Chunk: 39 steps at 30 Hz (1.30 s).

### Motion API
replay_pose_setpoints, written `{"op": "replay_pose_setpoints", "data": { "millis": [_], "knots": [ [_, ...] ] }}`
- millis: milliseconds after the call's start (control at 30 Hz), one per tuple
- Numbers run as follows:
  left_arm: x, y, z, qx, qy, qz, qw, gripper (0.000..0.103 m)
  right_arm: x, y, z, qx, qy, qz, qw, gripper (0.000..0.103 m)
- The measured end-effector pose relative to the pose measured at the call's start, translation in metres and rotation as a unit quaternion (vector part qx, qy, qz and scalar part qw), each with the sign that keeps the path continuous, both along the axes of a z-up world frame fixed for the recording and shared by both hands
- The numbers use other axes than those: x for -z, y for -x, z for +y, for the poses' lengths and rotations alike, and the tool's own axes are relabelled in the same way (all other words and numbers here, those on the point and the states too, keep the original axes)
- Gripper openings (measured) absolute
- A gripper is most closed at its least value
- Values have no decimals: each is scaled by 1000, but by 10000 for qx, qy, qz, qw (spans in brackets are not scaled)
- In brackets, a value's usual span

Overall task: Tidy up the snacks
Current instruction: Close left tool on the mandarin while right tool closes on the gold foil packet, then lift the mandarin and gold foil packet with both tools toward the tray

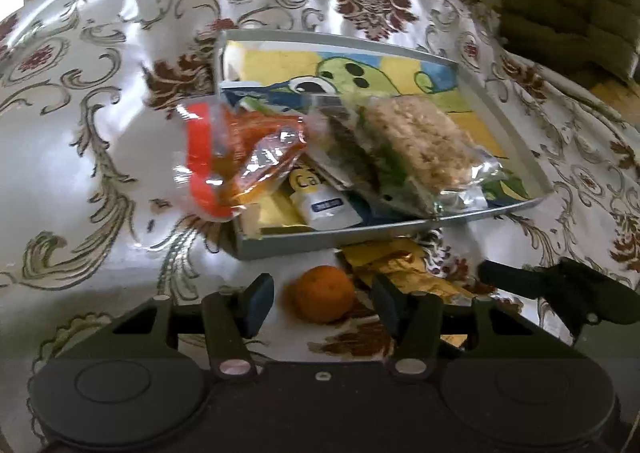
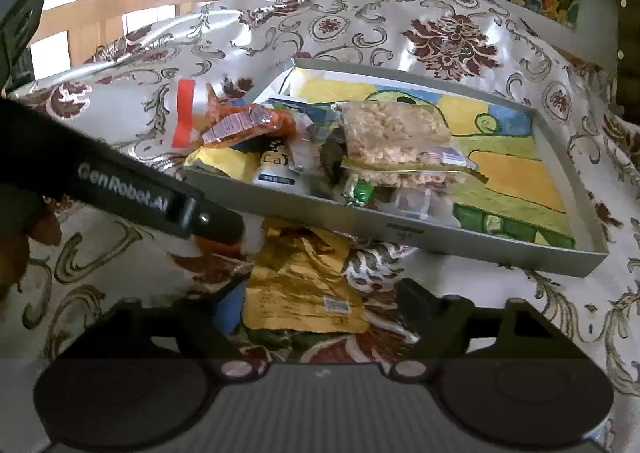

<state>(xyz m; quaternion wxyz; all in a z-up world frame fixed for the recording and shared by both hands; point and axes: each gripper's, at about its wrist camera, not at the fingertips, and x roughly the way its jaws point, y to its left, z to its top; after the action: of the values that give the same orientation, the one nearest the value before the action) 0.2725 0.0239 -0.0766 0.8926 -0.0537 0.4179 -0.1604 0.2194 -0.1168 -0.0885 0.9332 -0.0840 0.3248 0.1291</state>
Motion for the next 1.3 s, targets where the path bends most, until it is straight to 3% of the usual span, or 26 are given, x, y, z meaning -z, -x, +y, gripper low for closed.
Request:
{"op": "replay_pose_setpoints", "data": {
  "millis": [167,567,633,733,933,1300],
  "knots": [
    [8,-5,3,-48,-17,123,9999,50,3,-10,-2,50,-158,165,9997,81],
    [11,-10,7,-37,126,252,9996,50,9,-33,-24,-8,-781,771,9940,85],
    [12,-10,7,-56,143,266,9995,51,8,-34,-23,72,-836,825,9931,83],
    [13,-11,8,-76,161,277,9995,51,3,-33,-22,71,-937,931,9912,69],
    [12,-10,9,16,317,377,9988,35,1,-28,-20,116,-916,969,9910,67],
    [18,-12,2,171,227,347,9990,36,7,-32,-22,68,-988,920,9908,72]
  ]
}}
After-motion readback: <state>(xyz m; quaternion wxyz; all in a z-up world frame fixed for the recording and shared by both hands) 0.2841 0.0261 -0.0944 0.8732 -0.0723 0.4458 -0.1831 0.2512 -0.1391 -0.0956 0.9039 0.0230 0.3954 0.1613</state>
